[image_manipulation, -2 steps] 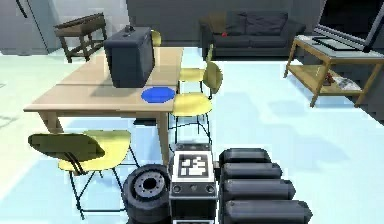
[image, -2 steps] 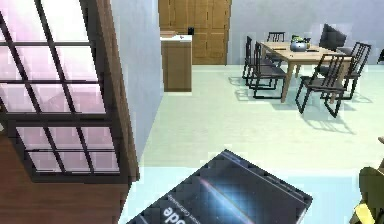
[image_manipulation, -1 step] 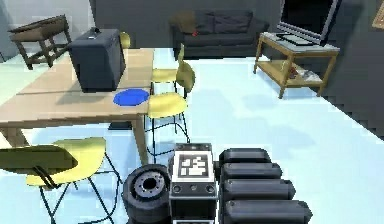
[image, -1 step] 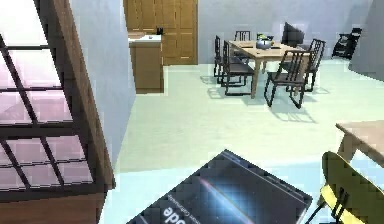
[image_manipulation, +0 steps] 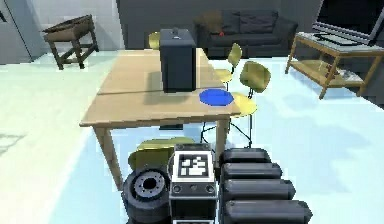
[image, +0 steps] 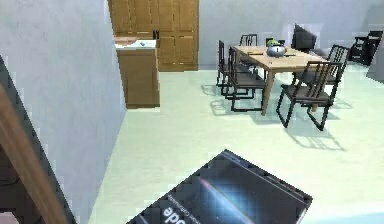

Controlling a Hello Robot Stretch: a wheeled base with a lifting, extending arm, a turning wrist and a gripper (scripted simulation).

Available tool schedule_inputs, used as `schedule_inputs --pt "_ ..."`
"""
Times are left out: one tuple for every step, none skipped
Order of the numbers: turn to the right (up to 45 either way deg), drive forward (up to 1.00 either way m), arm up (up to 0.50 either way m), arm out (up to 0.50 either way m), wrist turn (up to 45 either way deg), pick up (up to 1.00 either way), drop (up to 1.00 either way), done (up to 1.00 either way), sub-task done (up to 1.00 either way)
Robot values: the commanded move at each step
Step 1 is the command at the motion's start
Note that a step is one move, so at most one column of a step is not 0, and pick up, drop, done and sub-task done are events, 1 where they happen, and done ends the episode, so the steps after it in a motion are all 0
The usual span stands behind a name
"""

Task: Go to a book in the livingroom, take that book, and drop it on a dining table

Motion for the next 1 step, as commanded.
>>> schedule_inputs --pt "30.0 0.0 0.0 0.0 0.0 0.0 0.0 0.0 0.0"
